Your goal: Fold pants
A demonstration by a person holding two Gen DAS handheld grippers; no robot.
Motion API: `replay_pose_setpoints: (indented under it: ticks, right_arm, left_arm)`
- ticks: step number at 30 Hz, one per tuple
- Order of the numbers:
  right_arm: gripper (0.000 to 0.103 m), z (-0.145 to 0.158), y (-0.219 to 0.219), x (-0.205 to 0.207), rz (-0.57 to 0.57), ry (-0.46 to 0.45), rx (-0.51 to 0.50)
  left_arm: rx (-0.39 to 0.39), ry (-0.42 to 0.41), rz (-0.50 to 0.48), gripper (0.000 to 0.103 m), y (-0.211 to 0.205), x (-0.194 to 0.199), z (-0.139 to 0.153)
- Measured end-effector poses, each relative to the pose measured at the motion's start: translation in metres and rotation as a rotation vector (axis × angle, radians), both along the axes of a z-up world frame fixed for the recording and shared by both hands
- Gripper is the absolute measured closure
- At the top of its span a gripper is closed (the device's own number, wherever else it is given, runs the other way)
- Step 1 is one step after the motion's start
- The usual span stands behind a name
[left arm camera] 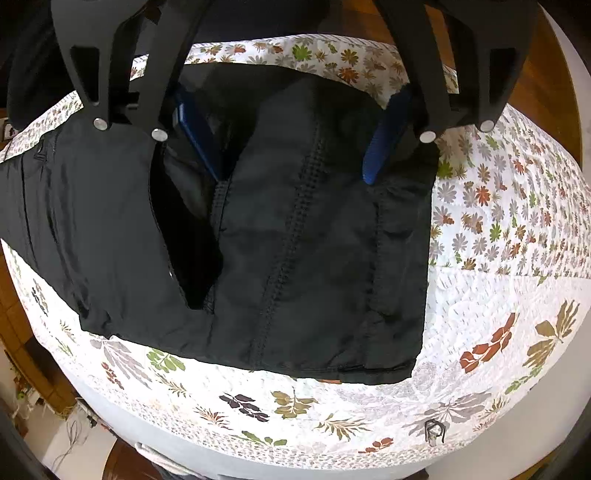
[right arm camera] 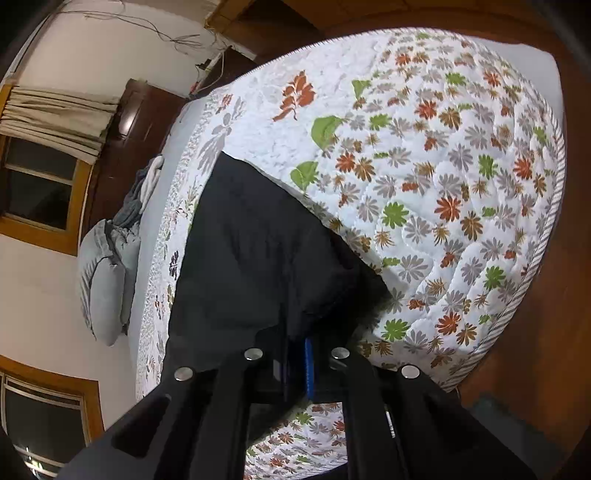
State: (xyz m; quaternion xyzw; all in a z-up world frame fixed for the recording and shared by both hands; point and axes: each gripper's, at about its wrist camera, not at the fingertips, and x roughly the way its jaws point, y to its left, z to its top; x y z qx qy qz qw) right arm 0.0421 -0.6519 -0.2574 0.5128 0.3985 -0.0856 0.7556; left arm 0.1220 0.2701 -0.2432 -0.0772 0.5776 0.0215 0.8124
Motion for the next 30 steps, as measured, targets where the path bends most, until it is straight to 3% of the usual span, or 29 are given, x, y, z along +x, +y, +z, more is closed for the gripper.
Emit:
replay_pose_setpoints:
  ticks: [2, 4, 5, 6, 8, 12, 14, 18, 21, 25, 30]
  right_arm:
    - [0.093, -0.002, -0.001, 0.004, -0.003, -0.003, 0.015]
    - [0.079, 0.003, 0.000, 0.001, 0.001, -0.026, 0.019]
    - [0.061, 0.007, 0.000, -0.002, -0.001, -0.044, 0.022]
    - [0.050, 0.011, 0.000, -0.004, -0.003, -0.060, 0.020]
    - [0.045, 0.022, 0.001, -0.009, -0.012, -0.076, -0.006]
    - [0.045, 0.032, -0.004, -0.029, -0.075, -0.083, -0.014]
    - [0.046, 0.036, -0.004, -0.037, -0.082, -0.106, -0.018]
    - [0.048, 0.053, 0.006, -0.046, -0.052, -0.181, -0.067]
    - [0.047, 0.054, 0.015, -0.040, -0.010, -0.205, -0.076]
    - [0.047, 0.038, 0.020, -0.017, 0.035, -0.171, -0.038]
    - [0.051, 0.017, 0.008, -0.002, 0.030, -0.095, -0.021]
  left_arm:
    - [-0.012, -0.013, 0.000, 0.024, 0.000, -0.003, 0.002]
    - [-0.036, -0.053, -0.001, 0.017, 0.001, -0.011, 0.010]
    - [-0.048, -0.074, 0.004, 0.016, 0.001, -0.015, 0.015]
    - [-0.065, -0.097, 0.013, 0.013, 0.002, -0.020, 0.020]
    - [-0.115, -0.149, 0.043, 0.013, 0.009, -0.030, 0.031]
    - [-0.260, -0.234, 0.158, 0.012, 0.036, -0.049, 0.045]
    - [-0.294, -0.248, 0.216, 0.012, 0.049, -0.056, 0.045]
    - [-0.253, -0.255, 0.312, 0.011, 0.064, -0.064, 0.040]
    - [-0.217, -0.193, 0.328, 0.011, 0.062, -0.058, 0.026]
    - [-0.173, -0.095, 0.322, 0.011, 0.056, -0.047, 0.000]
    - [-0.198, -0.049, 0.386, 0.004, 0.061, -0.044, -0.022]
